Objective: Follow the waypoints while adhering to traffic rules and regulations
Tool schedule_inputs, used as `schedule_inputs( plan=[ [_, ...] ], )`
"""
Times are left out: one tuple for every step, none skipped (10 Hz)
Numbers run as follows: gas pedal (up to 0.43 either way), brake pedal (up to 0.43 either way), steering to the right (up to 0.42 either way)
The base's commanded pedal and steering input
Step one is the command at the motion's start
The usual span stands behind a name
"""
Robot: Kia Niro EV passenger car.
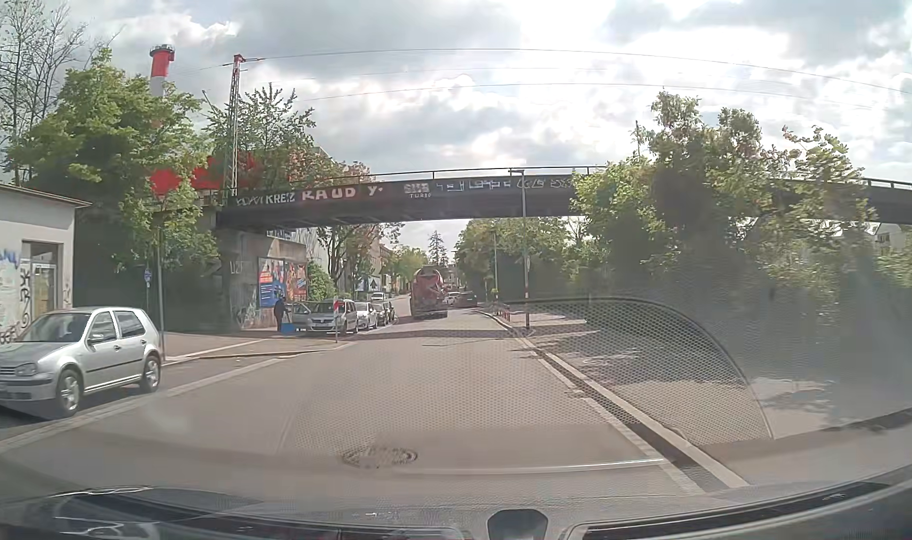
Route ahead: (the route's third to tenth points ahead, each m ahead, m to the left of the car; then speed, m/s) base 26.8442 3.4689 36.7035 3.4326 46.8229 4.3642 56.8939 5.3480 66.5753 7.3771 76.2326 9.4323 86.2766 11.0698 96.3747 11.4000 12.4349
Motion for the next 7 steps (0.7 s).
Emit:
schedule_inputs(
  plan=[
    [0.039, 0.000, 0.000],
    [0.039, 0.000, -0.001],
    [0.039, 0.000, -0.001],
    [0.039, 0.000, -0.001],
    [0.039, 0.000, -0.002],
    [0.039, 0.000, -0.002],
    [0.039, 0.000, -0.002]
  ],
)
